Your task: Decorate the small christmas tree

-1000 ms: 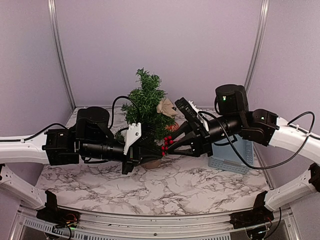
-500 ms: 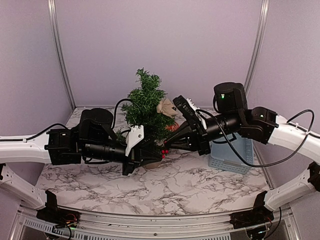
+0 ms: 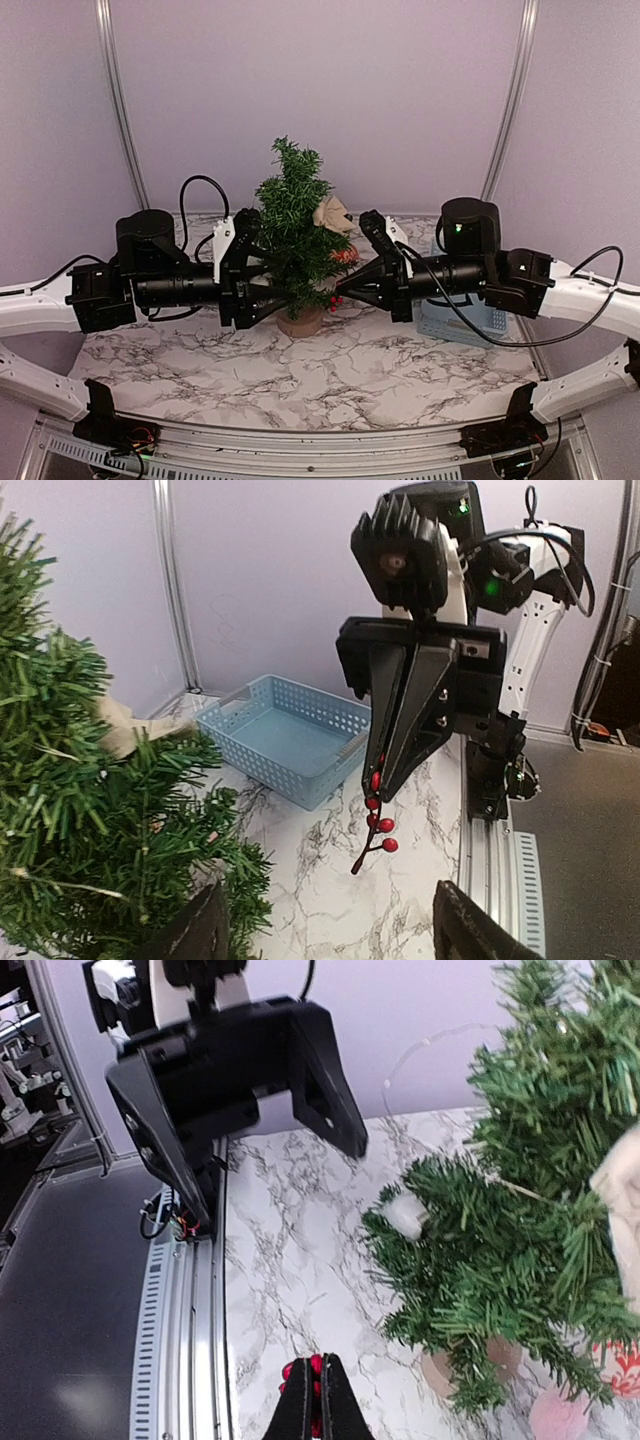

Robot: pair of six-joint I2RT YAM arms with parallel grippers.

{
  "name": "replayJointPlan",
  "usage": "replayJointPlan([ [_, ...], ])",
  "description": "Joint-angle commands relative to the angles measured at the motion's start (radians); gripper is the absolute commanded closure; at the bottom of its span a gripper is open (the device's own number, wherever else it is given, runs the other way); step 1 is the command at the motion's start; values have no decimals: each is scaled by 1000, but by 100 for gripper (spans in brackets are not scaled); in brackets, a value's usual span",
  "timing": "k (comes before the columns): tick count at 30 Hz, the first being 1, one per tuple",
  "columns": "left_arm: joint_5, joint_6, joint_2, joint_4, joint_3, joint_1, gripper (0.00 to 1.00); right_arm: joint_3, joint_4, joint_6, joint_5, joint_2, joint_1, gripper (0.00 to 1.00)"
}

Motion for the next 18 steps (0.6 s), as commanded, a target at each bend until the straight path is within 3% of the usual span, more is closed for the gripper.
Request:
replayJointPlan([
  [1, -80, -62, -67, 98, -36, 32, 29, -65, 210, 73, 182, -24, 7, 100],
  [9, -276, -114, -146, 181, -111, 88, 25, -170, 361, 124, 399, -19, 6, 100],
  [18, -425, -165, -173, 222, -156, 150, 24, -154, 426, 120, 322, 20, 6, 100],
])
